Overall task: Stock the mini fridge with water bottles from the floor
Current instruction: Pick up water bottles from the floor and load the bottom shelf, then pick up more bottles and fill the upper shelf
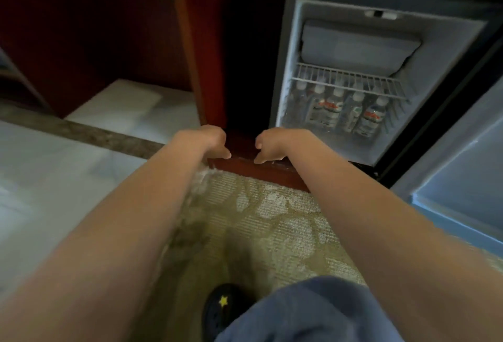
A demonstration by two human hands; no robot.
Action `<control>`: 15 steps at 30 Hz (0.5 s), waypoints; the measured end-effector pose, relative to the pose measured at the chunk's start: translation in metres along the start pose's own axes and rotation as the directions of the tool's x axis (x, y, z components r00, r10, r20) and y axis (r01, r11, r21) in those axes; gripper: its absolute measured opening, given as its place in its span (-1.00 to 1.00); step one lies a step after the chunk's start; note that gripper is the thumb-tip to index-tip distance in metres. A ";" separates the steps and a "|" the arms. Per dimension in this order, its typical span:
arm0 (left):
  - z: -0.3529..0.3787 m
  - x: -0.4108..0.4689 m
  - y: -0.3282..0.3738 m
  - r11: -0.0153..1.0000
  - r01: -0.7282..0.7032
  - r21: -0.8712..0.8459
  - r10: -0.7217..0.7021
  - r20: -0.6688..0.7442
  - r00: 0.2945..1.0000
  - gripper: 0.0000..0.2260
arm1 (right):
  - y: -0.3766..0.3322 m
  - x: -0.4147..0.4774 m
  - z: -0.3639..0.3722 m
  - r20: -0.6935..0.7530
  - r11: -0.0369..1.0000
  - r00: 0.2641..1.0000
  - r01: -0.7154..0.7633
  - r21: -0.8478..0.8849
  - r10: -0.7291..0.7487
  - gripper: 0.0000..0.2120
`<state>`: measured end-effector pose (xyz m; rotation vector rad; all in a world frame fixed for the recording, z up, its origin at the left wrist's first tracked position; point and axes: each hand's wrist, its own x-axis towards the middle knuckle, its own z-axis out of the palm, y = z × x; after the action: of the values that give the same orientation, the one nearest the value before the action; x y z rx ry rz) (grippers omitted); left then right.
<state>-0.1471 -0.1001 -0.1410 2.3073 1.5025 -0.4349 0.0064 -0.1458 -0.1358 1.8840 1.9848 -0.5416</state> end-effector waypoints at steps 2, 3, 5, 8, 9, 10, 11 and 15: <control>0.005 -0.030 -0.030 0.999 0.033 -0.021 -0.033 -0.004 0.999 -0.67 | -0.048 -0.007 0.004 -0.006 0.998 0.998 0.066 -0.020 -0.066 -0.59; 0.009 -0.044 -0.044 0.999 0.048 -0.025 -0.049 -0.002 0.999 -0.69 | -0.071 -0.011 0.007 -0.021 0.994 0.995 0.099 -0.037 -0.100 -0.62; 0.020 -0.073 -0.075 0.994 0.102 -0.050 -0.102 -0.013 0.995 -0.64 | -0.116 -0.018 0.015 -0.035 0.986 0.987 0.155 -0.067 -0.158 -0.66; 0.048 -0.117 -0.122 0.975 0.186 -0.119 -0.190 -0.021 0.982 -0.56 | -0.175 -0.023 0.036 -0.001 0.972 0.975 0.221 -0.080 -0.221 -0.68; 0.059 -0.132 -0.137 0.966 0.211 -0.152 -0.214 -0.006 0.977 -0.55 | -0.193 -0.024 0.044 0.015 0.966 0.970 0.241 -0.089 -0.241 -0.70; 0.072 -0.146 -0.153 0.954 0.235 -0.187 -0.237 0.012 0.971 -0.55 | -0.210 -0.026 0.052 0.020 0.960 0.965 0.263 -0.100 -0.263 -0.71; 0.084 -0.160 -0.168 0.943 0.253 -0.216 -0.255 0.020 0.967 -0.55 | -0.227 -0.029 0.060 0.028 0.955 0.960 0.279 -0.103 -0.278 -0.70; 0.129 -0.212 -0.233 0.870 0.384 -0.308 -0.395 0.028 0.918 -0.57 | -0.278 -0.039 0.080 0.063 0.930 0.933 0.360 -0.080 -0.355 -0.64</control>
<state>-0.4515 -0.2426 -0.1923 1.7808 1.9102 -0.2355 -0.2695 -0.2317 -0.1761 1.4464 2.2937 -0.5740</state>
